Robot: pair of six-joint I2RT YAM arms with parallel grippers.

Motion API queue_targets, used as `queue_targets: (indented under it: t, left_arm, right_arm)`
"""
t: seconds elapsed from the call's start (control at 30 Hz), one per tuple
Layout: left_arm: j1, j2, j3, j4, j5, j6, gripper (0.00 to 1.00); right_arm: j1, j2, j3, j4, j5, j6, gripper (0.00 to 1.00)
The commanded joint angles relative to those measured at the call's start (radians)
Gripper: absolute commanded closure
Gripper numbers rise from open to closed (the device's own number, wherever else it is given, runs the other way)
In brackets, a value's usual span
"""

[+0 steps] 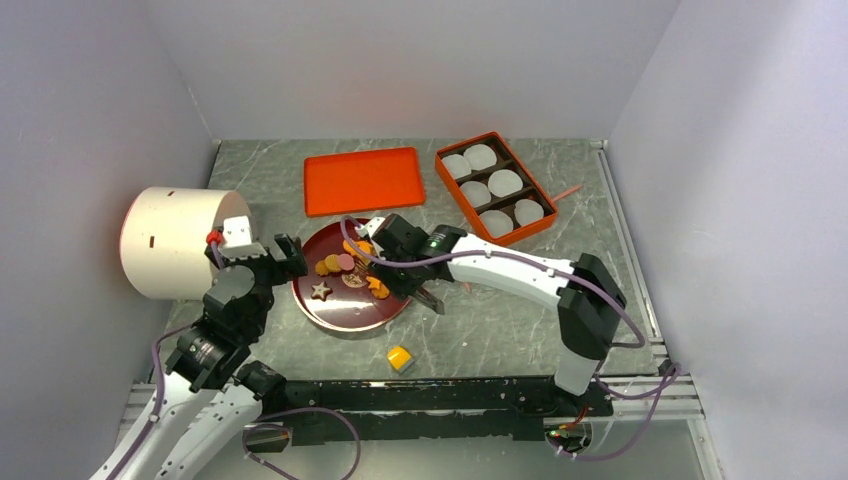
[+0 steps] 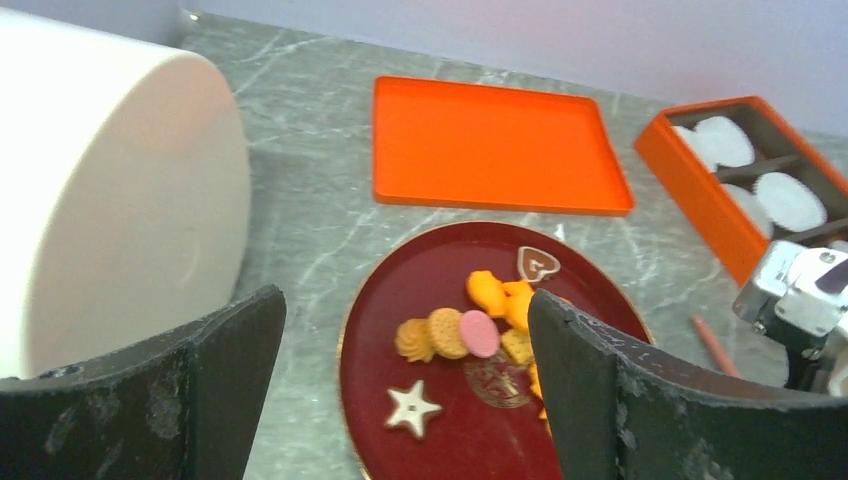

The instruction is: Pack the cookies

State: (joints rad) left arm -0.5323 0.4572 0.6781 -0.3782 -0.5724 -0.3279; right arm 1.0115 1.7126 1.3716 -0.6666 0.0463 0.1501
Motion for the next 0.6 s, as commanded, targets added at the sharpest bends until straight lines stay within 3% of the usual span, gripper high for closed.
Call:
queue_targets:
  t: [0.0,0.57]
  left_arm:
    - [0.003,-0.039,-0.048,0.068,-0.086,0.162,0.04]
    - [0.004,-0.074,-0.095,0.11,-0.093,0.176,0.04]
  right_arm:
    - [-0.001,0.068,0.11,-0.104,0.003,0.047,0.5]
    - [0.06,0.228,0.276,-0.281,0.104,0.111,0.48]
